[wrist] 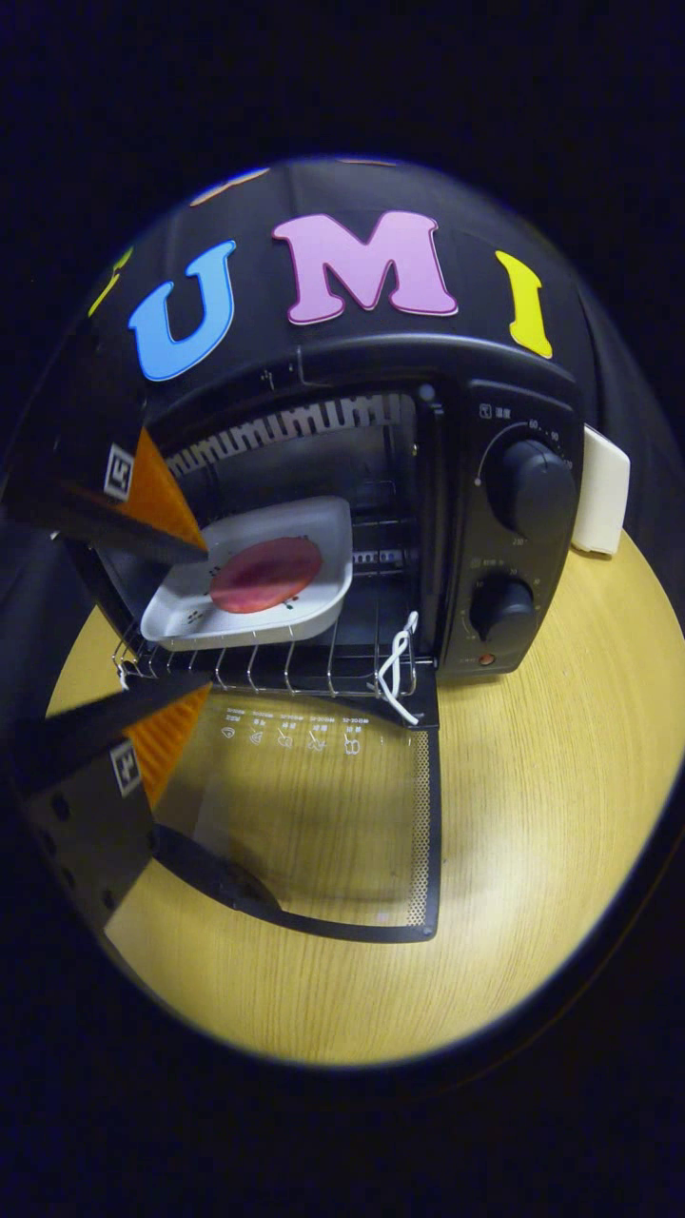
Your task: Open the toaster oven, put the food inside, and close the toaster oven door.
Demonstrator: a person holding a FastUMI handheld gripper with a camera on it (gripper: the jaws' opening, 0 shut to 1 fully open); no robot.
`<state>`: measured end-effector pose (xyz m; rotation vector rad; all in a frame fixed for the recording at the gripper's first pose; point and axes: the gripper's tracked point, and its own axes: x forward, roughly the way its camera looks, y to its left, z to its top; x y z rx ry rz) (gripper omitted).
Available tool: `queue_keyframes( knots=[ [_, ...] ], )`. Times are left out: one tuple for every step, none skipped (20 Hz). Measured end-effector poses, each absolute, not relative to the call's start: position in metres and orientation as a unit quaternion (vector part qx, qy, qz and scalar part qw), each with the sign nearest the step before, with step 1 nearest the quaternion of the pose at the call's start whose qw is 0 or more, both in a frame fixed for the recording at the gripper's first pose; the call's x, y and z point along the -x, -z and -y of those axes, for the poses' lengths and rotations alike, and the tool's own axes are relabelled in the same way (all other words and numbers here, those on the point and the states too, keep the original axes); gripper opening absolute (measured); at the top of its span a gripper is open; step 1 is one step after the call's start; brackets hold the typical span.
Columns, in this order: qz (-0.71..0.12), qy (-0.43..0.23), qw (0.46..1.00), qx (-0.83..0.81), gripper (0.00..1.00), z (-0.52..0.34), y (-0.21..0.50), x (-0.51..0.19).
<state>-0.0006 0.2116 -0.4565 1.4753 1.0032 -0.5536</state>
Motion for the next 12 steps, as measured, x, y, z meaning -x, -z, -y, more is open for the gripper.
queue_keyframes(
  knots=[
    [-0.447, 0.225, 0.6, -0.623, 0.81, -0.214, 0.447, 0.009],
    [-0.466, 0.21, 0.611, -0.605, 0.99, -0.215, 0.444, 0.017],
    [-0.483, 0.191, 0.626, -0.582, 0.99, -0.216, 0.442, 0.023],
    [-0.502, 0.176, 0.641, -0.553, 0.99, -0.216, 0.441, 0.032],
    [-0.523, 0.158, 0.654, -0.523, 0.98, -0.214, 0.439, 0.043],
    [-0.543, 0.14, 0.661, -0.499, 0.99, -0.214, 0.437, 0.054],
    [-0.558, 0.123, 0.665, -0.481, 0.99, -0.214, 0.434, 0.063],
    [-0.569, 0.11, 0.67, -0.465, 0.99, -0.212, 0.43, 0.07],
    [-0.58, 0.094, 0.676, -0.445, 0.99, -0.21, 0.426, 0.079],
    [-0.593, 0.076, 0.683, -0.42, 0.99, -0.209, 0.424, 0.088],
    [-0.605, 0.058, 0.692, -0.389, 0.99, -0.206, 0.423, 0.099],
    [-0.615, 0.045, 0.703, -0.354, 0.99, -0.201, 0.423, 0.109]
  ],
)
